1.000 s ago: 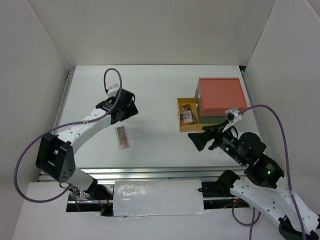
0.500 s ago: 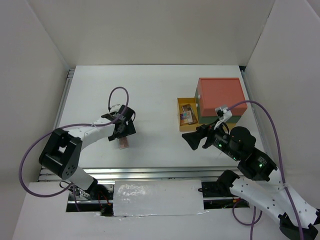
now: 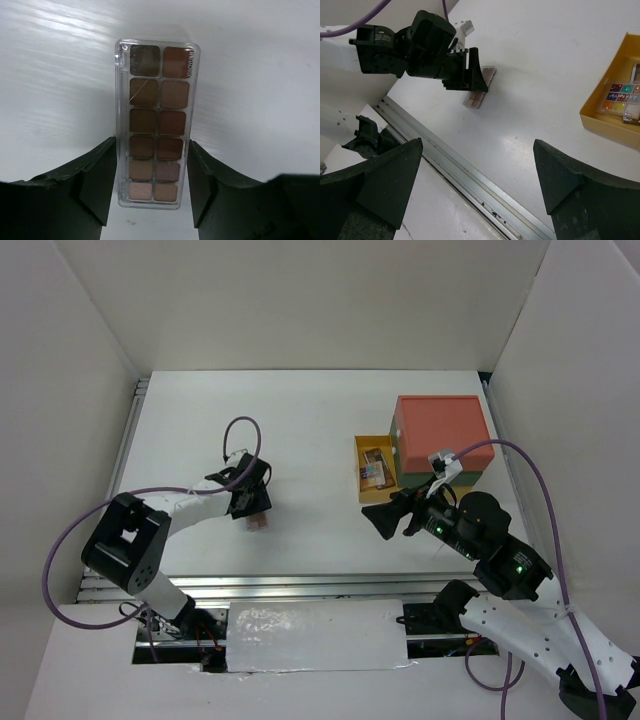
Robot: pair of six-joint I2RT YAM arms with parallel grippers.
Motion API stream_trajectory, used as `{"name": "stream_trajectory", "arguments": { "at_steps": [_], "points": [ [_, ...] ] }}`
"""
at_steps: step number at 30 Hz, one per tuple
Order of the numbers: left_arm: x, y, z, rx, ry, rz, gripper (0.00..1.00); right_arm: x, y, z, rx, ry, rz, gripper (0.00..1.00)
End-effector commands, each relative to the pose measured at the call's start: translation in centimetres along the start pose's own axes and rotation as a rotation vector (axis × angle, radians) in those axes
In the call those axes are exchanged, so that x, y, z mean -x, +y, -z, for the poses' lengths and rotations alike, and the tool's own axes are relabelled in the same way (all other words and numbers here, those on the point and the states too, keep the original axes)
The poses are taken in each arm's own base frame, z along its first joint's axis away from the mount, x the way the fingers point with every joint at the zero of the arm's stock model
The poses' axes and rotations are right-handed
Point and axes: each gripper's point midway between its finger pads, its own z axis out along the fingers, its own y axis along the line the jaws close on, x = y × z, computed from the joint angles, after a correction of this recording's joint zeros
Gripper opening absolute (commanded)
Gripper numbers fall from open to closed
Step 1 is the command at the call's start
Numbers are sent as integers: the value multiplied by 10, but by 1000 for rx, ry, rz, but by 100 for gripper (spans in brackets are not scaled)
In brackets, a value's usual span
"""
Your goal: Organize the makeup
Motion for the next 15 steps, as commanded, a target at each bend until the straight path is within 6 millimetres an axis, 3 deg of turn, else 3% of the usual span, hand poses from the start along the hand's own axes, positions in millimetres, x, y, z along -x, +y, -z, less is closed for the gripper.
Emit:
{"name": "stream_trajectory", "arguments": {
  "at_steps": [1, 3, 4, 6, 8, 12, 13, 15],
  "points": [
    [4, -58, 20, -245, 13, -30, 19, 16, 10, 0, 33, -54, 1, 100],
    [13, -93, 43, -353, -30, -71, 19, 18, 9, 0, 29, -58, 0, 100],
    [30, -119, 61, -423, -74, -73, 19, 19, 10, 1, 29, -61, 0, 100],
    [34, -154, 82, -527, -92, -89, 20, 20, 9, 1, 24, -65, -4, 100],
    [50, -201, 110, -677, -118, -77, 21, 22, 9, 1, 21, -69, -7, 100],
    [62, -256, 119, -826, -128, -46, 21, 26, 12, 6, 27, -81, -10, 100],
    [59, -269, 109, -855, -112, -45, 21, 25, 11, 7, 25, -77, -10, 100],
    [66, -290, 113, -915, -113, -20, 21, 29, 13, 10, 29, -84, -7, 100]
  ]
}}
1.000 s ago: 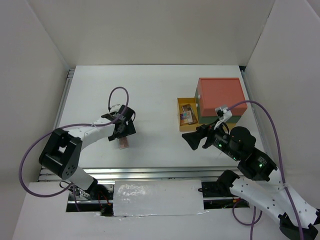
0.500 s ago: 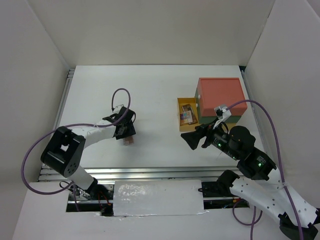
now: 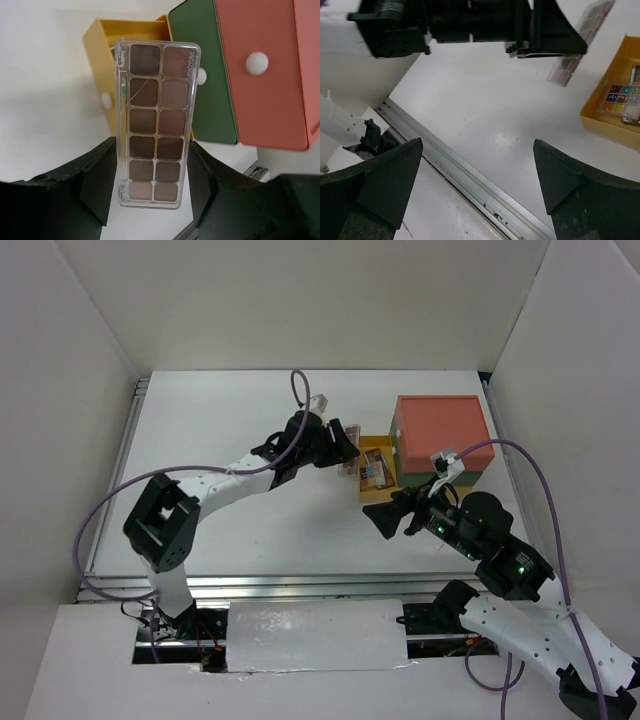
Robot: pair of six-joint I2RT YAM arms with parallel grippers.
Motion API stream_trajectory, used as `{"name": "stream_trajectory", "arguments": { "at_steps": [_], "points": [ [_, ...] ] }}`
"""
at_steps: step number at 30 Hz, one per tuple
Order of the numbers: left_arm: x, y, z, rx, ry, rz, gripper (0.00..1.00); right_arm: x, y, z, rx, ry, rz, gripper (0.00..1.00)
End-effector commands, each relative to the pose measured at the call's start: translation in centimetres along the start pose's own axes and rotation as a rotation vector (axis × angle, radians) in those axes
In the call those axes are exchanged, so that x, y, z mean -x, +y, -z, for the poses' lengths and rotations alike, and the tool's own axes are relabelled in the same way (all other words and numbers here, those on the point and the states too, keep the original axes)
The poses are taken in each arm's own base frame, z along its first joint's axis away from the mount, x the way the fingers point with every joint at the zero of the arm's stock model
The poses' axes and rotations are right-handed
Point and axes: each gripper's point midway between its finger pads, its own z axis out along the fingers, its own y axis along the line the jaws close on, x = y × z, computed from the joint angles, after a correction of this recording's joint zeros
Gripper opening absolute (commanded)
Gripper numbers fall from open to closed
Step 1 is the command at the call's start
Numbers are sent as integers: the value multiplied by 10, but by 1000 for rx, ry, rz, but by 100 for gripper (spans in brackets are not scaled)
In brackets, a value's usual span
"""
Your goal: Organize the makeup
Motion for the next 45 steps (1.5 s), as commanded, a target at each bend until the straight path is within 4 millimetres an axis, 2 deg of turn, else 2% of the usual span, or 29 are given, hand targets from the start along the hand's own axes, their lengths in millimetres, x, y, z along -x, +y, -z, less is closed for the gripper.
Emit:
{"name": "stream_trajectory", "arguments": {
  "at_steps": [1, 3, 4, 6, 7, 8, 12, 15, 18, 19, 21, 22, 26, 30, 31, 32, 33, 34, 35, 36, 37, 38, 39, 41, 42, 43, 45],
  "points": [
    [4, -35, -36, -160, -3, 48, 21, 27, 13, 11, 30, -73, -1, 100],
    [6, -42, -47, -177, -4, 46, 22, 30, 10, 15, 13, -87, 1, 100],
    [-2, -38, -60, -166, 13, 47, 25, 30, 9, 17, 8, -87, 2, 100],
    [3, -51, -67, -204, 15, 55, 26, 31, 8, 19, 1, -98, 2, 100],
    [-2, -49, -75, -203, 29, 62, 28, 29, 6, 20, -3, -93, 2, 100],
    [1, -54, -77, -212, 24, 68, 28, 29, 6, 20, -7, -95, 3, 100],
    [-4, -52, -86, -196, 42, 76, 29, 28, 4, 21, -13, -96, 4, 100],
    [-8, -52, -87, -192, 48, 83, 36, 27, 3, 20, -13, -94, 4, 100],
    [-10, -53, -88, -180, 54, 88, 50, 26, 4, 18, -11, -92, 4, 100],
    [-12, -51, -89, -170, 57, 93, 60, 26, 4, 18, -9, -92, 3, 100],
    [-11, -51, -89, -170, 57, 99, 68, 25, 4, 17, -10, -90, 3, 100],
    [-14, -49, -90, -154, 62, 100, 78, 25, 3, 18, -10, -90, 3, 100],
    [-13, -46, -86, -139, 55, 96, 99, 25, 3, 19, -13, -91, 4, 100],
    [-3, -47, -77, -106, 36, 72, 99, 25, 3, 19, -13, -91, 4, 100],
    [6, -52, -68, -108, 11, 60, 97, 25, 3, 20, -13, -90, 3, 100],
    [8, -43, -63, -65, -6, 55, 95, 25, 2, 20, -14, -92, 4, 100],
    [21, -42, -52, -34, -52, 48, 93, 25, 2, 20, -14, -92, 4, 100],
    [23, -33, -48, 14, -72, 37, 91, 24, 2, 20, -15, -90, 4, 100],
    [18, -15, -42, 105, -58, 33, 87, 24, 2, 21, -15, -94, 4, 100],
    [28, 5, -38, 213, -116, 32, 70, 24, 2, 21, -15, -94, 3, 100],
    [32, 16, -35, 279, -135, 47, 59, 24, 1, 21, -15, -96, 3, 100],
    [22, 37, -30, 379, -104, 33, 49, 24, 1, 21, -14, -95, 4, 100],
    [19, 56, -34, 459, -111, 15, 39, 24, 2, 21, -12, -96, 3, 100],
    [17, 64, -39, 509, -93, -5, 29, 23, 2, 19, -9, -94, 3, 100],
    [1, 75, -48, 537, -43, -21, 23, 23, 2, 19, -9, -94, 3, 100],
    [3, 72, -54, 528, -36, -32, 21, 21, 3, 17, -5, -87, 4, 100],
    [-11, 76, -70, 522, 19, -45, 15, 22, 3, 16, -8, -83, 5, 100]
  ]
}}
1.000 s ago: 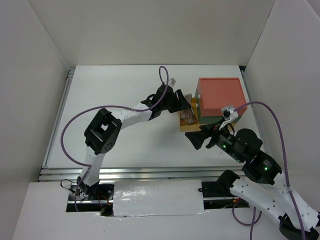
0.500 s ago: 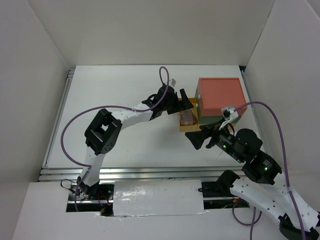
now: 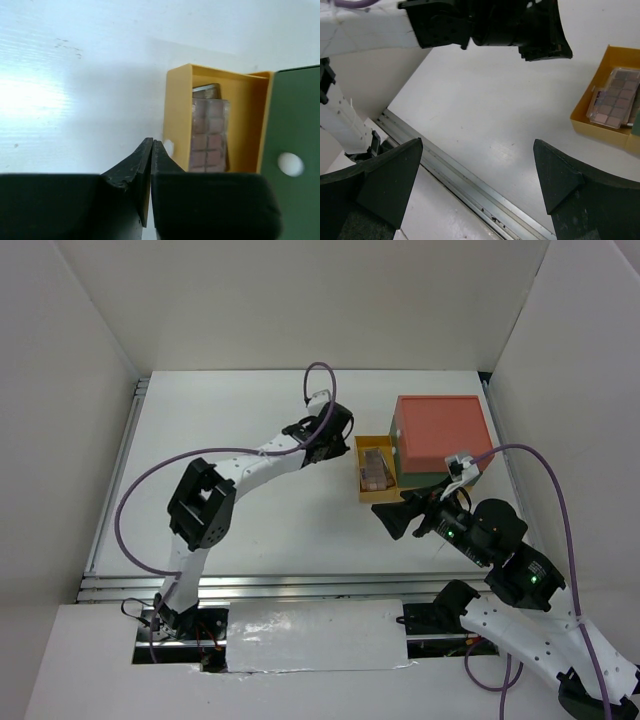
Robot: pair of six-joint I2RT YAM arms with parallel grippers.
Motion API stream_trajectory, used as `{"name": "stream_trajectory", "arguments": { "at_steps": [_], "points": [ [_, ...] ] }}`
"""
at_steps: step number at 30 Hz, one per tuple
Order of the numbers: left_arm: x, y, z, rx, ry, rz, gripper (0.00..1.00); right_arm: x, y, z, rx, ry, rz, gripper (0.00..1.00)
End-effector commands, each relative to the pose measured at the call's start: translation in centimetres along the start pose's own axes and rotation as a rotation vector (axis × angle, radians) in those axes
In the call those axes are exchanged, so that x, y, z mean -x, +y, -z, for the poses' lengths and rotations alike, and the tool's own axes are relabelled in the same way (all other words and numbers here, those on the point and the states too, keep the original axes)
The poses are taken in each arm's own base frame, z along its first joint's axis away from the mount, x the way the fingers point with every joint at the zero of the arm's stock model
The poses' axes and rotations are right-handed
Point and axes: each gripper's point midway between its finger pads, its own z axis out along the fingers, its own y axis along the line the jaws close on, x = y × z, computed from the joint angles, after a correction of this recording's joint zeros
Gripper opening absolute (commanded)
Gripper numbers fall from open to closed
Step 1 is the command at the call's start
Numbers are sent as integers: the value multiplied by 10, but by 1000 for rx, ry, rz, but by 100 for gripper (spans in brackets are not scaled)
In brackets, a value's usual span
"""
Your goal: Organize the makeup
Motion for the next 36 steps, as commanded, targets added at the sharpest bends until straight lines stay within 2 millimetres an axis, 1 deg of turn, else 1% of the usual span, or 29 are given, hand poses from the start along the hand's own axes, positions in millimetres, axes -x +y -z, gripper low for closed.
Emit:
{"name": "stream_trajectory", "arguments": {
  "at_steps": [1, 2, 3, 4, 5, 6, 7, 8, 9, 10, 12, 13, 14, 15, 17, 19, 20, 22, 23, 24, 25, 26, 27, 29, 30, 34, 36],
  "points": [
    [-31, 22, -25, 97, 84, -98, 15, 7, 6, -2, 17, -17, 4, 100],
    [-40, 21, -32, 86, 107, -109, 15, 8, 6, -1, 19, -16, 7, 100],
    [-44, 9, -35, 18, 124, -121, 15, 9, 6, 0, 17, -19, 9, 100],
    [-47, 2, -36, -23, 133, -127, 15, 10, 5, 0, 13, -22, 10, 100],
    [-48, -3, -38, -56, 140, -131, 16, 10, 5, 1, 10, -23, 12, 100],
    [-46, -16, -40, -128, 121, -146, 18, 10, 5, 1, 10, -23, 13, 100],
    [-54, -28, -38, -208, 154, -150, 21, 10, 5, 1, 9, -21, 15, 100],
    [-55, -38, -35, -267, 154, -151, 23, 10, 5, 1, 10, -17, 17, 100],
    [-60, -43, -37, -311, 162, -165, 24, 11, 5, 2, 9, -21, 16, 100],
    [-60, -55, -36, -368, 162, -165, 24, 9, 4, 1, 6, -16, 17, 100],
    [-64, -62, -44, -396, 178, -174, 23, 8, 5, 1, 11, -12, 14, 100],
    [-61, -70, -45, -429, 164, -168, 24, 8, 4, 1, 9, -11, 15, 100],
    [-69, -71, -49, -445, 180, -166, 25, 7, 4, 1, 10, -9, 15, 100],
    [-68, -74, -50, -459, 179, -155, 26, 6, 3, 1, 7, -7, 16, 100],
    [-75, -77, -56, -486, 195, -145, 30, 6, 3, 2, 7, -7, 17, 100],
    [-74, -87, -58, -515, 200, -129, 31, 6, 3, 3, 8, -5, 17, 100],
    [-80, -88, -63, -527, 214, -125, 33, 5, 2, 3, 5, -6, 17, 100],
    [-80, -95, -65, -552, 220, -103, 35, 4, 2, 3, 6, -4, 16, 100],
    [-85, -94, -70, -552, 231, -98, 36, 4, 2, 4, 4, -5, 16, 100],
    [-83, -101, -69, -575, 230, -89, 37, 3, 3, 4, 10, -2, 16, 100],
    [-83, -102, -70, -585, 230, -83, 38, 3, 2, 4, 8, -3, 16, 100],
    [-87, -102, -71, -591, 239, -73, 41, 1, 1, 3, 4, 2, 16, 100],
    [-86, -108, -69, -623, 233, -68, 42, 1, 2, 3, 8, 4, 18, 100],
    [-88, -111, -69, -645, 235, -61, 46, 1, 1, 3, 3, 5, 18, 100],
    [-87, -116, -66, -673, 235, -56, 48, 1, 1, 3, 3, 2, 19, 100],
    [-91, -121, -64, -718, 241, -48, 53, 2, 1, 3, 2, 1, 21, 100],
    [-90, -116, -66, -683, 243, -39, 54, 1, 0, 3, -3, 4, 21, 100]
  ]
}}
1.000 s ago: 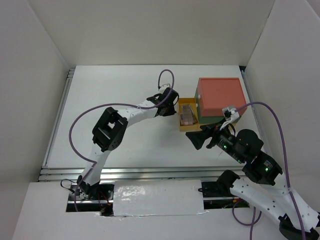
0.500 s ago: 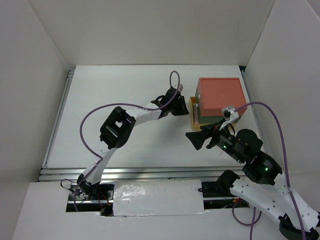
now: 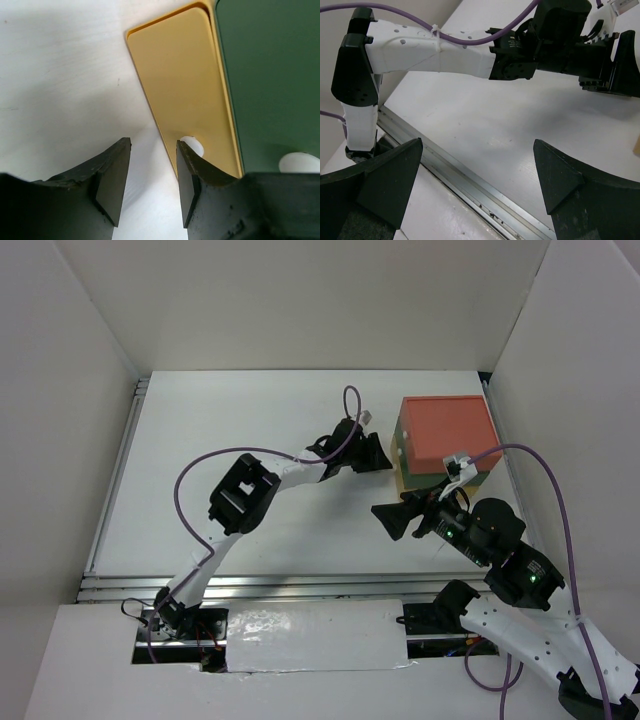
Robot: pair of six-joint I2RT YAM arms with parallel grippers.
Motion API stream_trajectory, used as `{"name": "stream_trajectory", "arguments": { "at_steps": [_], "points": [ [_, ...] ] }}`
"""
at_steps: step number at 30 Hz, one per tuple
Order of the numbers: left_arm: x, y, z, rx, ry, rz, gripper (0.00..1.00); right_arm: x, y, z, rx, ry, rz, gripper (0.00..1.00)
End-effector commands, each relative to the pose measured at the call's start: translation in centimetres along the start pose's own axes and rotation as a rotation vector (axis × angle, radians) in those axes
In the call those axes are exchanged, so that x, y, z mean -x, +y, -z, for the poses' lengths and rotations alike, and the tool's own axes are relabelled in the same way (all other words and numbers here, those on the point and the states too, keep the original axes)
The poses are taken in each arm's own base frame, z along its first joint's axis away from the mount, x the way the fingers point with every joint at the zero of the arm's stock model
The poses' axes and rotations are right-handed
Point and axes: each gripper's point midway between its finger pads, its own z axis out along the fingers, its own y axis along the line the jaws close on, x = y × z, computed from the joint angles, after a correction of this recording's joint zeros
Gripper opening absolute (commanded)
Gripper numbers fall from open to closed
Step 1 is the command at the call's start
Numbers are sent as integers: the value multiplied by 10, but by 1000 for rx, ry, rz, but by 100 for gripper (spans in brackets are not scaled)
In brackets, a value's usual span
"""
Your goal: Organize the makeup
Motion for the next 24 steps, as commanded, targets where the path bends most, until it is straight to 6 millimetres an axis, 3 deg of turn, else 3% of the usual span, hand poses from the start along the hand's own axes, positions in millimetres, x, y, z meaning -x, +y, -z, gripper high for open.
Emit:
{"name": "stream_trajectory", "arguments": {
  "at_steps": [1, 3, 4, 5, 7, 8, 9, 10, 11, 12, 13, 14, 15, 16, 17, 19, 20, 22, 23, 24],
  "points": [
    [12, -28, 1, -79, -40, -4, 54, 6, 2, 4, 8, -18, 14, 100],
    [16, -12, 9, 13, -57, 25, 54, 6, 2, 5, 6, -21, 12, 100],
    [27, 0, 22, 103, -90, 56, 56, 6, 2, 5, 6, -22, 12, 100],
    [22, 21, 31, 182, -91, 83, 58, 7, 1, 5, 2, -24, 11, 100],
    [28, 40, 54, 275, -116, 109, 65, 10, -1, 6, -16, -42, -4, 100],
    [38, 57, 85, 382, -166, 116, 76, 16, -6, 9, -50, -68, -22, 100],
    [46, 61, 103, 425, -197, 111, 83, 19, -10, 10, -74, -83, -33, 100],
    [61, 68, 142, 518, -255, 90, 93, 26, -18, 15, -127, -109, -57, 100],
    [68, 69, 162, 560, -276, 74, 97, 30, -19, 19, -144, -119, -65, 100],
    [86, 59, 200, 580, -327, 47, 99, 37, -21, 28, -168, -130, -71, 100],
    [88, 71, 232, 691, -346, 35, 99, 44, -23, 35, -187, -155, -90, 100],
    [91, 72, 255, 734, -366, 27, 99, 52, -28, 42, -223, -185, -96, 100],
    [98, 64, 294, 748, -417, 21, 99, 61, -28, 53, -234, -209, -99, 100],
    [101, 66, 320, 789, -459, 19, 99, 67, -29, 63, -235, -236, -102, 100],
    [101, 53, 361, 784, -502, 22, 99, 74, -32, 71, -257, -265, -105, 100],
    [81, 69, 403, 873, -509, 6, 99, 85, -33, 90, -259, -318, -104, 100],
    [74, 63, 435, 864, -556, 7, 99, 91, -35, 100, -273, -340, -108, 100],
    [66, 65, 474, 911, -615, 5, 99, 96, -37, 111, -283, -356, -96, 100],
    [55, 56, 503, 884, -657, 16, 99, 102, -36, 119, -285, -374, -96, 100],
    [48, 55, 514, 874, -668, 15, 99, 100, -38, 123, -295, -359, -85, 100]
  ]
}}
